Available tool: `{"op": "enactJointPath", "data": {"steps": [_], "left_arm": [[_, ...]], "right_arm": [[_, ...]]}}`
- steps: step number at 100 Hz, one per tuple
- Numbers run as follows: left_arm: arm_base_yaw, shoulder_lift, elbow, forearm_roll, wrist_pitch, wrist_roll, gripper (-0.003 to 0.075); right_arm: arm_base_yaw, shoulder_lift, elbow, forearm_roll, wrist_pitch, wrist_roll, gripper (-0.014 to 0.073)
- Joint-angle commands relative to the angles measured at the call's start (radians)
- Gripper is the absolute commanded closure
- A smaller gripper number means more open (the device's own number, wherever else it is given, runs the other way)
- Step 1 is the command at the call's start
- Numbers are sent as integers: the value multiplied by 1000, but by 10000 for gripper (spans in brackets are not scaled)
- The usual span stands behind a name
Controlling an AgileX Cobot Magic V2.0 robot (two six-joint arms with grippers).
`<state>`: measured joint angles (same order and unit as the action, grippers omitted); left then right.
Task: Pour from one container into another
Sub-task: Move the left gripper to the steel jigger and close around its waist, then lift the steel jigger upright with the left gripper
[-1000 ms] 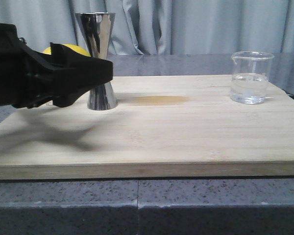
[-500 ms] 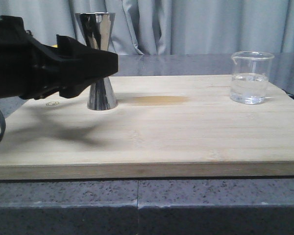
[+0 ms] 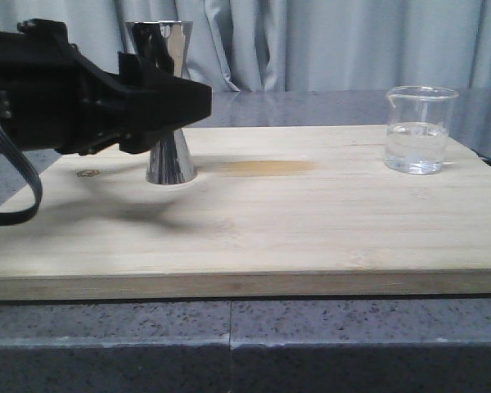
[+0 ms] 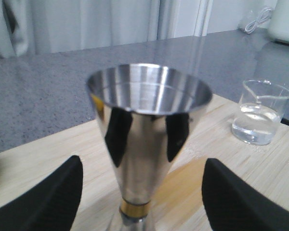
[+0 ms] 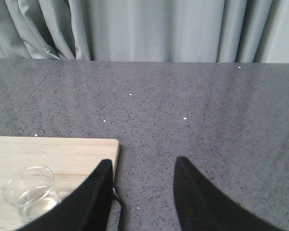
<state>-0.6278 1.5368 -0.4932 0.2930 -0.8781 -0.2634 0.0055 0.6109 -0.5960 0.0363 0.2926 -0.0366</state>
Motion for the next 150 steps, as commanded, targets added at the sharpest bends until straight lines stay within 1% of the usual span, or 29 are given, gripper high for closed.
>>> {"op": "enactJointPath", "data": {"steps": [1, 34, 54, 71, 83, 90, 105, 117, 128, 150], "left_arm": [[2, 8, -28, 0, -97, -22, 260], [2, 40, -37, 2, -163, -22, 260], [2, 40, -37, 0, -170, -16, 260], [2, 40, -37, 0, -218, -16, 260], [2, 40, -37, 0, -213, -16, 262], [2, 40, -37, 0, -209, -15, 285], [2, 40, -37, 0, -209, -13, 379], [2, 40, -35, 0, -183, -13, 443], [2, 40, -35, 0, -147, -11, 470], [2, 40, -35, 0, -137, -11, 470]], "right_arm": [[1, 8, -36, -12, -87, -6, 314], [1, 8, -36, -12, -87, -6, 314], [1, 8, -36, -12, -87, -6, 314], [1, 8, -36, -12, -91, -6, 314], [1, 8, -36, -12, -95, -6, 314], [1, 8, -36, -12, -102, -6, 314], [1, 8, -36, -12, -106, -6, 314], [1, 8, -36, -12, -108, -6, 314], [1, 8, -36, -12, -112, -6, 314], [1, 8, -36, -12, -112, -6, 314]]}}
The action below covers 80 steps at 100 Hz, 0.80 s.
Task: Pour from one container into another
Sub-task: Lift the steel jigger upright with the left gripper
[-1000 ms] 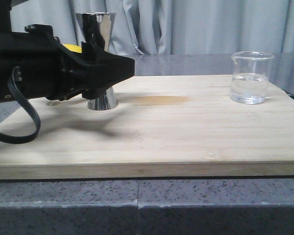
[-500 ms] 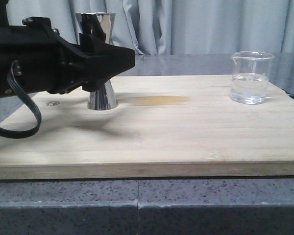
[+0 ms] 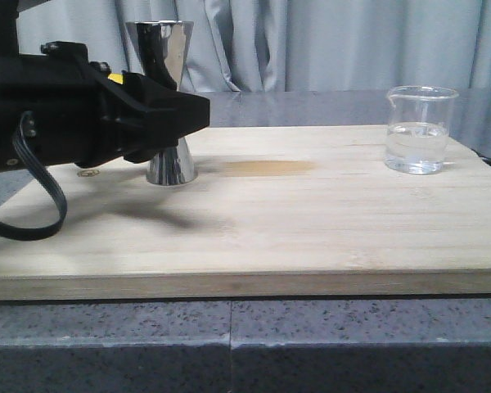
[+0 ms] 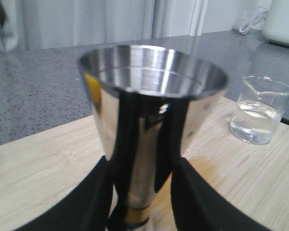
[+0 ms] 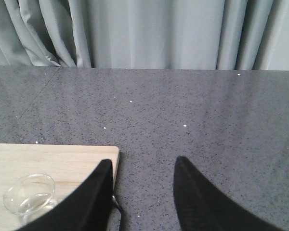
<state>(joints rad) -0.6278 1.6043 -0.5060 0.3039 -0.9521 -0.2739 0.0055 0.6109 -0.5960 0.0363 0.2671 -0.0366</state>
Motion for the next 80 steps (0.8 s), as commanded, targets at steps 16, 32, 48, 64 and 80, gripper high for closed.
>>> {"op": "enactJointPath", "data": {"steps": [16, 32, 48, 64, 80], "left_arm": [[2, -28, -22, -11, -62, 0, 470], [2, -28, -22, -11, -60, 0, 521], [2, -28, -22, -11, -60, 0, 663], [2, -28, -22, -9, -60, 0, 738], [2, -28, -22, 16, -60, 0, 738]], "right_arm": [[1, 8, -36, -12, -86, -6, 314], [1, 8, -36, -12, -86, -6, 314], [1, 8, -36, -12, -86, -6, 314], [1, 8, -36, -12, -86, -6, 314], [1, 8, -36, -12, -86, -6, 314]]}}
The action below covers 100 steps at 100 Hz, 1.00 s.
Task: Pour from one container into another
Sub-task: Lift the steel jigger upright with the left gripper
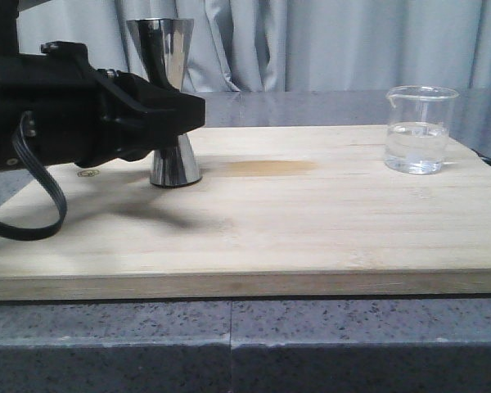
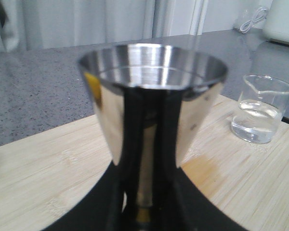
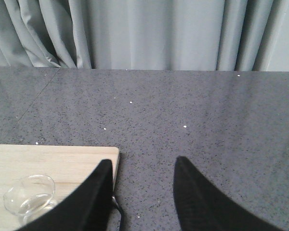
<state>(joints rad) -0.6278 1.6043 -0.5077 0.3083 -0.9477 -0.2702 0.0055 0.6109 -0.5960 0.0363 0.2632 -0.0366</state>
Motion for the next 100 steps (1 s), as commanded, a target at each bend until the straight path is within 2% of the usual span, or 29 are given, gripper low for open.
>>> {"op": "enactJointPath", "data": {"steps": [1, 19, 29, 41, 68, 85, 100], "left_arm": [[2, -28, -20, 14, -64, -4, 738], [2, -30, -20, 46, -64, -6, 738], [17, -36, -20, 79, -64, -55, 738], [82, -60, -20, 219, -80, -175, 738], [258, -152, -20, 549, -230, -417, 739], [289, -195, -20, 666, -230, -482, 739], [291, -204, -30, 745, -235, -519, 739]], "right_arm": [[1, 8, -36, -12, -82, -6, 314], [1, 8, -36, -12, -82, -6, 314], [1, 8, -36, -12, -82, -6, 314], [1, 8, -36, -12, -82, -6, 314], [1, 8, -32, -12, -82, -6, 314], [12, 21, -32, -12, -74, -16, 314], [89, 48, -32, -12, -70, -41, 314]]}}
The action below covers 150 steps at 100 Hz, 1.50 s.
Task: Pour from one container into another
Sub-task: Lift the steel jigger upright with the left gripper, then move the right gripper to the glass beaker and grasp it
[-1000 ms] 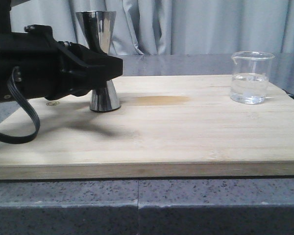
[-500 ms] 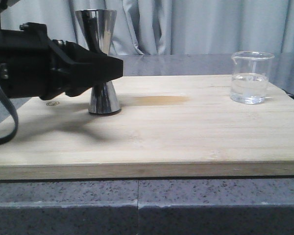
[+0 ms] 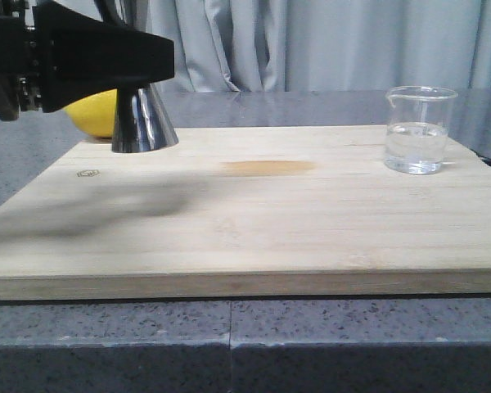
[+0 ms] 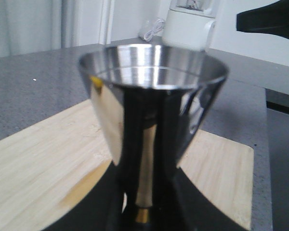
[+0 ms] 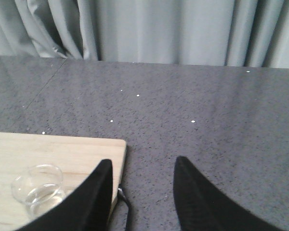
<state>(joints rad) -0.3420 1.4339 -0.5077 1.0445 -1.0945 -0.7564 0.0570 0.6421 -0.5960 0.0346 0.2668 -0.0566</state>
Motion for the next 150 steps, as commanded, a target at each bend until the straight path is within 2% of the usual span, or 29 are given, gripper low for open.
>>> {"op": "enactJointPath", "data": {"steps": [1, 23, 50, 62, 86, 108, 150], "left_arm": [[5, -33, -31, 11, -88, -35, 739], [13, -33, -48, 42, -95, -55, 739], [53, -33, -89, 72, -114, -78, 739], [58, -33, -89, 72, -114, -80, 739], [59, -33, -89, 72, -114, -80, 739], [59, -33, -97, 83, -114, -80, 739], [59, -33, -107, 106, -114, -95, 739]], "right_arm": [[42, 20, -32, -10, -74, -21, 314], [146, 47, -25, -35, -89, -32, 314], [161, 49, 123, -35, -210, -30, 314], [163, 49, 185, 7, -274, -30, 313], [231, 53, 216, 25, -336, -30, 307], [266, 113, 248, 25, -429, -30, 162], [269, 374, 266, 19, -736, -30, 155]]}}
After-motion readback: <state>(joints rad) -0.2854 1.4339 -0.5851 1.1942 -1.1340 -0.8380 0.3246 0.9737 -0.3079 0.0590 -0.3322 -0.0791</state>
